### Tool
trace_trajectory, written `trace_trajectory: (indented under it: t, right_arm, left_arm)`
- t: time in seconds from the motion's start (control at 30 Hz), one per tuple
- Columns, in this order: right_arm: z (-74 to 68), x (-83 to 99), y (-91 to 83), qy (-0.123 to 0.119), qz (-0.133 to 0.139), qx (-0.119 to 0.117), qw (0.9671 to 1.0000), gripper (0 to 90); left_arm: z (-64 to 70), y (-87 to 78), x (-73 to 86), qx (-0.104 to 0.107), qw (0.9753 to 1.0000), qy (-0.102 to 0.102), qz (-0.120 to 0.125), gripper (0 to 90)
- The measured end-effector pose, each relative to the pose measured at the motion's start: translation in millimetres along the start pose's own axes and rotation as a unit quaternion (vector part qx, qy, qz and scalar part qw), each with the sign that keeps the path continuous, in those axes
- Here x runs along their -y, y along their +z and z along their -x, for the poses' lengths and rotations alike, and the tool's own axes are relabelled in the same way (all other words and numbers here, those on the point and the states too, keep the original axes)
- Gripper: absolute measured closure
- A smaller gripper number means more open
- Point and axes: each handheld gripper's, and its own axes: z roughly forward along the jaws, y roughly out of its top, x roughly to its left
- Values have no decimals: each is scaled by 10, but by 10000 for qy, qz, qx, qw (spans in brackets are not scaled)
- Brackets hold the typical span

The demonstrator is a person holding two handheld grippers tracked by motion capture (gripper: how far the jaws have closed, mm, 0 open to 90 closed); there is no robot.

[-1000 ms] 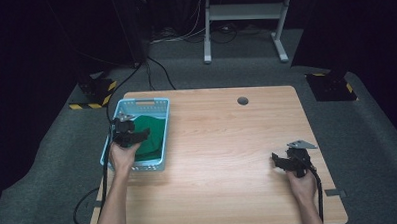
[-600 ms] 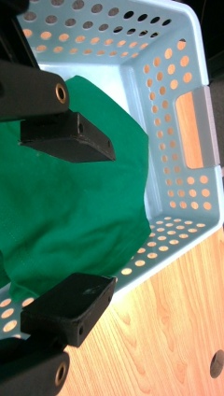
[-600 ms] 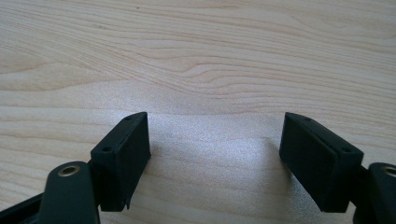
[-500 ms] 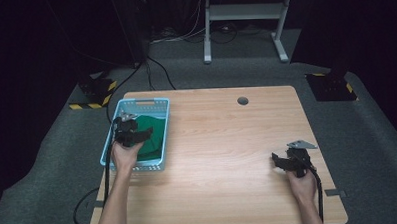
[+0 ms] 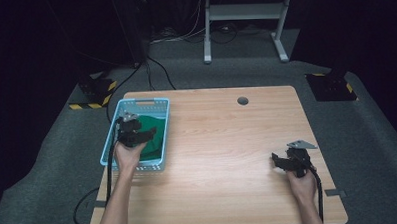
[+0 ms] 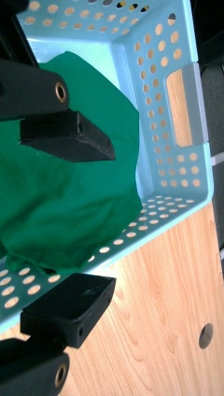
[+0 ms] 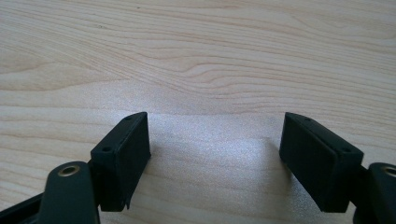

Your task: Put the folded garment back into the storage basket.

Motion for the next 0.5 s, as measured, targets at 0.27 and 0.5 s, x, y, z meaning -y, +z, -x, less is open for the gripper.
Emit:
trace_trajectory:
  t: [0.27, 0.5]
  right_arm:
    - [-1, 0, 0, 5, -1, 0, 10000, 243]
    - [-1, 0, 0, 6, -1, 0, 10000, 244]
  left_arm:
    - [103, -35, -41, 54, 9999, 51, 120, 330]
    - [143, -43, -55, 107, 9998, 33, 170, 330]
